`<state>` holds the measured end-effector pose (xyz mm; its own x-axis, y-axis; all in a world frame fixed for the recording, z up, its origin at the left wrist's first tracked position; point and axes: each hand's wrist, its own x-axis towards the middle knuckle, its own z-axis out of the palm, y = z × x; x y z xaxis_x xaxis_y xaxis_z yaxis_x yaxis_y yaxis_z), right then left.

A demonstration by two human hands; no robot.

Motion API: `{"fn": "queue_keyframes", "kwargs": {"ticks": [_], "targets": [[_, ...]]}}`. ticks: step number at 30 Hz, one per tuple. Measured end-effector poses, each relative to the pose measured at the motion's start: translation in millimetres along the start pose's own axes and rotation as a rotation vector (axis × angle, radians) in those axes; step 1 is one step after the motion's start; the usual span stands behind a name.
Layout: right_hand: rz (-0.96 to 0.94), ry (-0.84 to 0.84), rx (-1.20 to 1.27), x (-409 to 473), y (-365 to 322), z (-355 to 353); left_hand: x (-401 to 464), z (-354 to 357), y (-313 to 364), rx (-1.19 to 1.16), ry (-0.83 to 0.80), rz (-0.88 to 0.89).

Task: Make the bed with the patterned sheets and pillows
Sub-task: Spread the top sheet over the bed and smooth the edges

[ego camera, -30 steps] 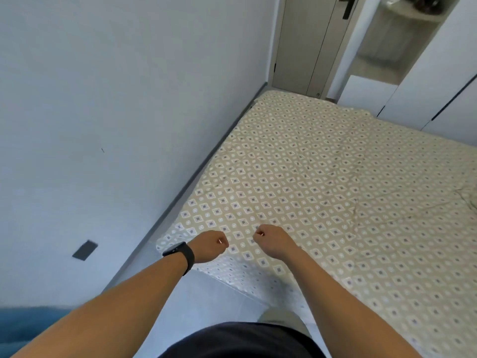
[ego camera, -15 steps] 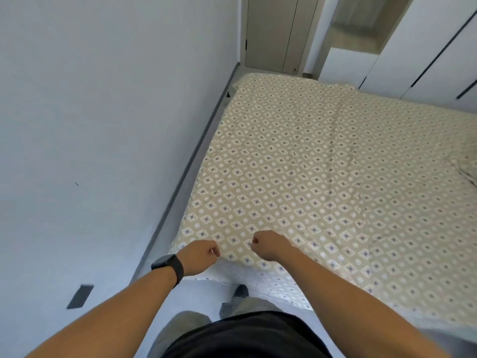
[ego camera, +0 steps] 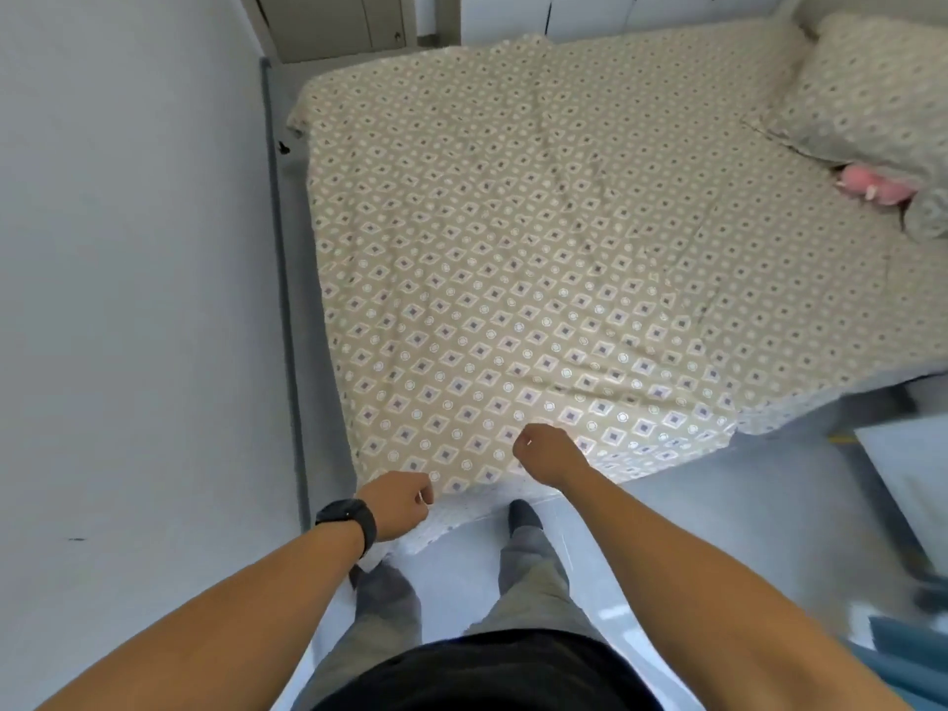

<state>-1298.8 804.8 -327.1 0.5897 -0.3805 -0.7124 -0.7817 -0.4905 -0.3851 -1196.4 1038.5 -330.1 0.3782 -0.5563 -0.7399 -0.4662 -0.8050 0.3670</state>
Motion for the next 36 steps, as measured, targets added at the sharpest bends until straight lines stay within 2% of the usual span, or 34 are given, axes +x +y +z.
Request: {"fn": "queue_keyframes", "kwargs": {"ticks": [5, 6, 11, 17, 23, 27, 31, 36], "targets": [[0.155, 0.032, 0.145, 15.9, -21.6, 53.5, 22.2, -9.4, -56.2, 0.102, -0.04, 0.034], [0.197, 0.006, 0.19, 19.9, -19.9, 78.0, 28.1, -2.3, -73.8, 0.153, -0.097, 0.031], [0.372, -0.032, 0.409, 56.1, 3.7, 129.5, 62.7, 13.4, -101.2, 0.156, -0.091, -0.011], [0.554, 0.05, 0.56, 144.0, 51.6, 195.8, 155.3, 85.7, -143.8, 0.208, -0.127, 0.005], [0.647, 0.106, 0.617, 213.7, 91.8, 259.5, 222.9, 158.0, -183.4, 0.494, -0.113, 0.092], [0.724, 0.177, 0.801, 241.3, 97.1, 277.8, 249.2, 167.2, -184.6, 0.598, 0.003, 0.113], [0.784, 0.233, 0.795, 246.7, 98.4, 285.9, 263.4, 160.0, -186.2, 0.58, -0.09, 0.061], [0.748, 0.219, 0.839, 236.6, 96.4, 284.2, 267.6, 147.4, -185.9, 0.538, -0.186, 0.133]]}}
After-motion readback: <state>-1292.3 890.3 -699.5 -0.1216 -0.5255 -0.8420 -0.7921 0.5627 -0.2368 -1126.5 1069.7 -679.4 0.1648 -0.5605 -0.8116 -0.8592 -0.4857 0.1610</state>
